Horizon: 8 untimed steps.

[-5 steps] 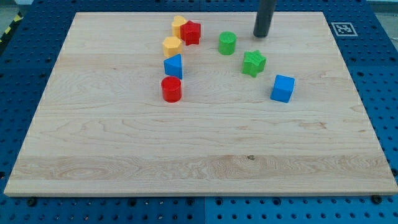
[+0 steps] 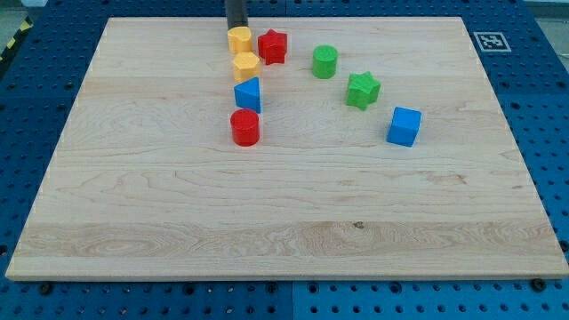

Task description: Separate the red star and heart

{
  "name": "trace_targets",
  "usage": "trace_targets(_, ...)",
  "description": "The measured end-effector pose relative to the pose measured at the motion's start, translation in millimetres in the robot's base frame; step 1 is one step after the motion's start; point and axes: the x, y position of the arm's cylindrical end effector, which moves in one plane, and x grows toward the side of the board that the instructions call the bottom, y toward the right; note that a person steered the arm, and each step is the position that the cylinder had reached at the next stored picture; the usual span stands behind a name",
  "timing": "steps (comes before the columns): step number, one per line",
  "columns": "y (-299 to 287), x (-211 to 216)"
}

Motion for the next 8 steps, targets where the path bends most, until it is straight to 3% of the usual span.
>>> trace_targets(4,35,-12)
trace_targets(6,35,23)
trace_targets(8,46,24)
